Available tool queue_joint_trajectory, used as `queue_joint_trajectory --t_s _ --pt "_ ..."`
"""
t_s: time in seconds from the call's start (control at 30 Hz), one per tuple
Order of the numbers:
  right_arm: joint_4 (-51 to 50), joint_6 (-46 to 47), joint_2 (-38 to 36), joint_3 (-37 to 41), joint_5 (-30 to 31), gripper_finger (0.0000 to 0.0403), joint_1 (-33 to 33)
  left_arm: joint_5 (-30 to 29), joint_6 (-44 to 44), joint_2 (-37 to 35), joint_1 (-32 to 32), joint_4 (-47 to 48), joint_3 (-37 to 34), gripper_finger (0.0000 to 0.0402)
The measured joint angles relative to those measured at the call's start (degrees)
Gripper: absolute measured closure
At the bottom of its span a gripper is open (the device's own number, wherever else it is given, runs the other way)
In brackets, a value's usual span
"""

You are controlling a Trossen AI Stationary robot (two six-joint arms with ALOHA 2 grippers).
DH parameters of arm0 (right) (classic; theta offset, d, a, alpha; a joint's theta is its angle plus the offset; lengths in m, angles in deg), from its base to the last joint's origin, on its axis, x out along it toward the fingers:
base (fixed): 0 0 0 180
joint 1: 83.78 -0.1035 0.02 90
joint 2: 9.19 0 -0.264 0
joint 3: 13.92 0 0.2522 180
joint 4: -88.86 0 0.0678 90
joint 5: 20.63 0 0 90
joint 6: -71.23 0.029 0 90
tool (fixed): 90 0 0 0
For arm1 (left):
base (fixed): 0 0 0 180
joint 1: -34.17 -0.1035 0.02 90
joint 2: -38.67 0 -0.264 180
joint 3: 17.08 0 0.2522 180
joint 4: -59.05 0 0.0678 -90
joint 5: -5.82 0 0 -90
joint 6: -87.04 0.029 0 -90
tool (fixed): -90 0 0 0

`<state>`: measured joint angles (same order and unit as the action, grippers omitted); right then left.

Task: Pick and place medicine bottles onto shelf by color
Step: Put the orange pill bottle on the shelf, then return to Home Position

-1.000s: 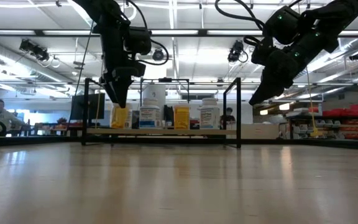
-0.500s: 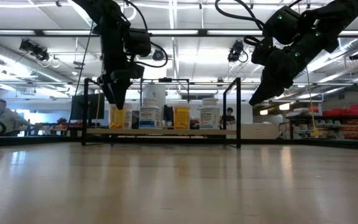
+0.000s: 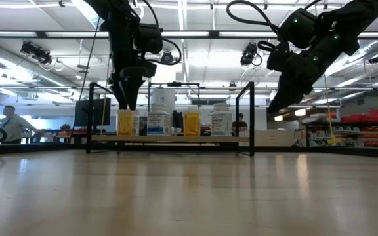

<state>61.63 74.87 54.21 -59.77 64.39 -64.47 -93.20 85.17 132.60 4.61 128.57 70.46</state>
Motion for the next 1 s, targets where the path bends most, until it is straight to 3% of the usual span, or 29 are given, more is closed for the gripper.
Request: queue_joint_trajectory --t_s 0.2,0.7,0.83,1.0 --pt "-0.2 0.0 0.0 0.0 0.0 0.0397 0.0 -0.2 -0.3 -0.6 0.0 0.8 0.0 0.0015" --pt "0.1 -2.2 0.0 -0.8 0.0 0.0397 0.0 -0.4 3.6 -7.1 6.3 -6.0 3.7 0.0015" --pt "-1.6 -1.2 -0.2 -3.8 0.0 0.0397 0.0 -0.4 4.1 -9.0 8.5 -12.2 4.0 0.0043" --pt "-4.1 -0.5 -3.7 -5.9 1.6 0.0397 0.0 -0.4 4.1 -11.3 10.3 -12.9 3.1 0.012"
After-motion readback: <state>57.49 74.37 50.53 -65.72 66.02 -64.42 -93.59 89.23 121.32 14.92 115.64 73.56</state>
